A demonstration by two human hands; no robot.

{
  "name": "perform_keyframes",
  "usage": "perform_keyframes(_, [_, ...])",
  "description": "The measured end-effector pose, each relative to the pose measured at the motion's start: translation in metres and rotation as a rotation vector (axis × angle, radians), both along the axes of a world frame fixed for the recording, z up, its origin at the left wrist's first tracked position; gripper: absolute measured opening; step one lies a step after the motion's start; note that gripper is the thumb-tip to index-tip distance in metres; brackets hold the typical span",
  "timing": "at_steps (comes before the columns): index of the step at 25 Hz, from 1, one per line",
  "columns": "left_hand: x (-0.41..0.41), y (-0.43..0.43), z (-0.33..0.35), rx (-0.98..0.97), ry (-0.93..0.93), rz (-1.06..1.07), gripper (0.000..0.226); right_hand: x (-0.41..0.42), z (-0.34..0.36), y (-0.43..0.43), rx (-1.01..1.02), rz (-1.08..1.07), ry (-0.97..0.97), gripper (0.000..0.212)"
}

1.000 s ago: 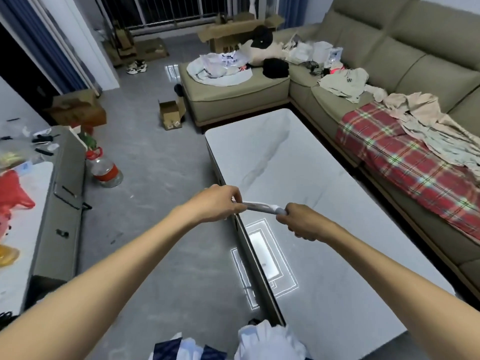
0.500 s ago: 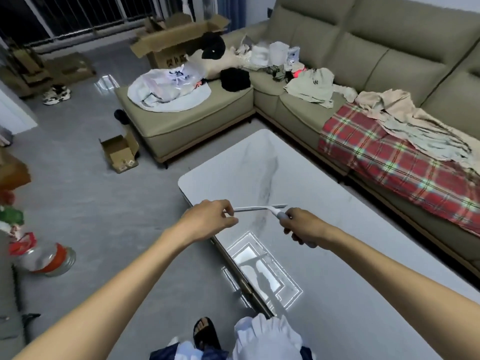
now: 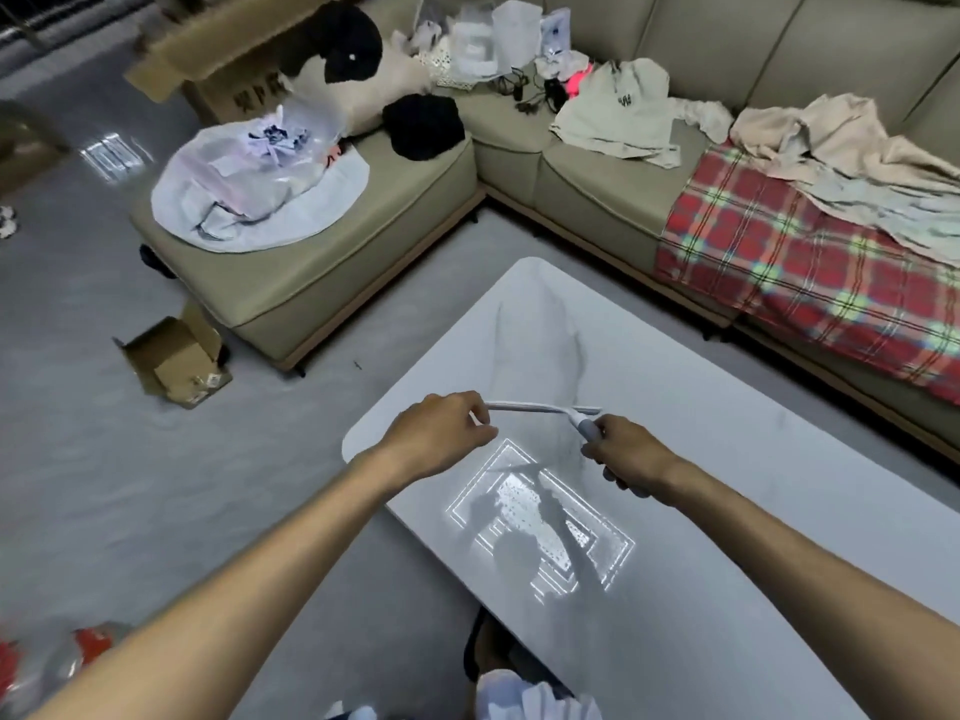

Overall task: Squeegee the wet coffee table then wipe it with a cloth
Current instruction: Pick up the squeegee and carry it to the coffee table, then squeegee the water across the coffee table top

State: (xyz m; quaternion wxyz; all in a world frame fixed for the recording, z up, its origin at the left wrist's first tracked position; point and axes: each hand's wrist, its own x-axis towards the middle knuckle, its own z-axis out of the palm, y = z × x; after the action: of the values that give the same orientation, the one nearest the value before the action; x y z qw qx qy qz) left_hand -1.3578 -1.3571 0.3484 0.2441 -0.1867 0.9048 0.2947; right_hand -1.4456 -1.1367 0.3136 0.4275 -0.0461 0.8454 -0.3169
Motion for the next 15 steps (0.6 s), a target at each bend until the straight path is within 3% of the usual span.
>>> perform_keyframes(3, [-0.061,-0.054,-0.050,0.022,0.002,0.041,0.019,-0.064,-0.040,-0.046,0.024,-0.113,-0.008,0.018])
perform_keyframes(6, [-0.108,-0.093,-0.101,0.029,0.006,0.074,0.032,-0.119,-0.068,-0.074,0.096,-0.140,0.107,0.019])
perform_keyframes(11, [-0.199,-0.148,-0.249,-0.005,-0.135,-0.097,0.036,-0.192,-0.164,-0.119,0.230,-0.091,0.330,0.020])
perform_keyframes(15, [-0.241,-0.180,-0.338,-0.026,-0.088,-0.193,0.030,-0.263,-0.225,-0.169,0.250,-0.129,0.475,0.012])
